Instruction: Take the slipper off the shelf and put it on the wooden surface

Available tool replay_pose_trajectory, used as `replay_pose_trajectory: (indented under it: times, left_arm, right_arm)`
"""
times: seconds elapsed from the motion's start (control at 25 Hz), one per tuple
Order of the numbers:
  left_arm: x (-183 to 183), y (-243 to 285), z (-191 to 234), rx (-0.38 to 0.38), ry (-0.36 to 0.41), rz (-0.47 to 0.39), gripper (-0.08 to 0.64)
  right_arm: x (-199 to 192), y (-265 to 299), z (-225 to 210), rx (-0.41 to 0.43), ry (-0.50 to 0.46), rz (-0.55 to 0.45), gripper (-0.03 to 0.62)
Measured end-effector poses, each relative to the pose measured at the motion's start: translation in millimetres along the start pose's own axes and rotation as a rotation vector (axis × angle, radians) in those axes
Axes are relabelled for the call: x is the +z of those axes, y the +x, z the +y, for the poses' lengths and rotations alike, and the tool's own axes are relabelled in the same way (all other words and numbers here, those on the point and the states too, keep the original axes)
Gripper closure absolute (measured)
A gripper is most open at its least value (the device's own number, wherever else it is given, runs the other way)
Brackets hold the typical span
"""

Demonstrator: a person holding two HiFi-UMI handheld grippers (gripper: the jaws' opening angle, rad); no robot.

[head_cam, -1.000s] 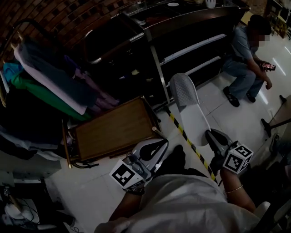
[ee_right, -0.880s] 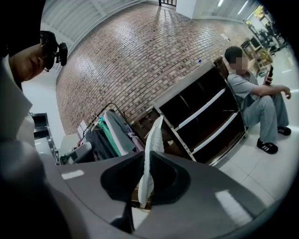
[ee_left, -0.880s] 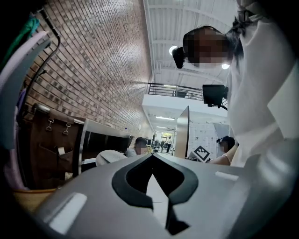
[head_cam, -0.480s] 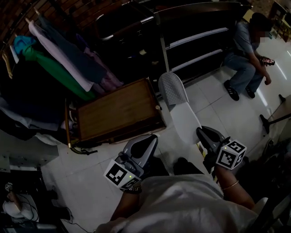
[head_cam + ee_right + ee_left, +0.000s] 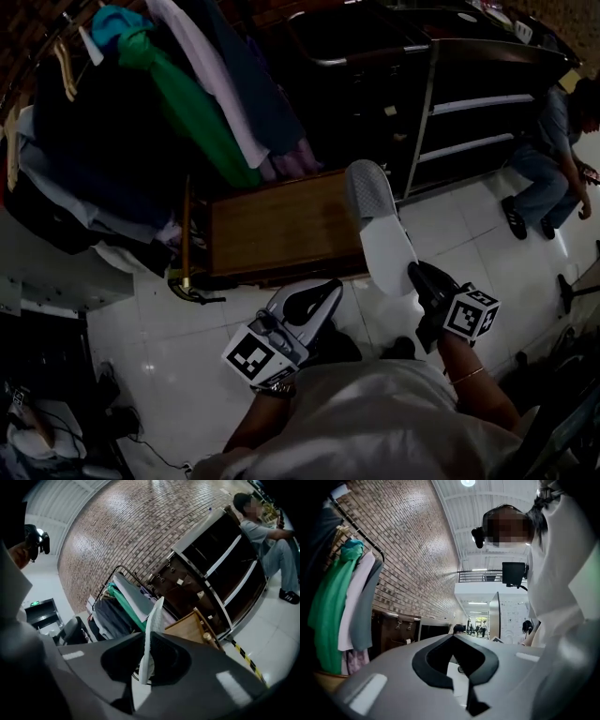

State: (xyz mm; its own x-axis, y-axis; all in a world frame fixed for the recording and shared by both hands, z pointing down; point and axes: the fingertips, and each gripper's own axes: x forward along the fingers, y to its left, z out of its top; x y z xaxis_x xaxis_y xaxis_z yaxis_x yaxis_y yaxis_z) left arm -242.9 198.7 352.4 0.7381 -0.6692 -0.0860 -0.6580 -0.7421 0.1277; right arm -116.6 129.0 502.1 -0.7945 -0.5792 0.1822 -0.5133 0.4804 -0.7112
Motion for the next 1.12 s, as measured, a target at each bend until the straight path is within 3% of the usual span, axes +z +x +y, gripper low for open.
replay_pose_trajectory:
  times: [0.2,0.36,0.52,0.68,0.84,0.92,1.0,1.04,1.12]
  left_arm:
    - [9.9,-56.4,58.9,0.016,0.018,0.017,0.566]
    - [16.7,-83.8,84.3,-0.016,0.027,0.03,0.566]
    - [10.0,-115.5,106.7,-0.006,-0.013,0.055,0.566]
    - [1.7,-130.2,117.7,-0.011,-0.03,0.066,0.566]
    - [-2.8,-136.2,128.6,-0.014,-0.055,0.066,0.566]
    - [-7.8,-137.3,134.7,-0.014,-0.076,0.068,0.566]
    - [-13.5,-135.8,136.1,-0.036,-0.085,0.085,0.566]
    - [-15.0,-133.8,135.2,-0.054,-0.085,0.09,0.566]
    - [-18.5,-129.4,133.9,-0.085,-0.087,0.097,0.566]
  right_arm:
    - [-33.8,83.3,-3.1,-0.053,-0.022,0.023,0.56]
    - [-63.3,132.7,-31.0,-0.169,-0.049,0.08,0.558]
    - [-82.5,181.9,-55.5,-0.224,0.014,0.053,0.558]
    - [-80.4,208.9,-74.8,-0.223,0.023,-0.001,0.56]
    - [-93.5,209.6,-108.0,-0.348,-0.003,0.031,0.551]
    - [-105.0,208.0,-116.5,-0.404,-0.023,0.094,0.503]
    - [-113.4,206.9,-126.5,-0.463,-0.094,0.162,0.365]
    - [-115.7,205.9,-132.0,-0.493,-0.132,0.19,0.328]
    - [-111.9,199.1,-138.9,-0.56,-0.197,0.211,0.301]
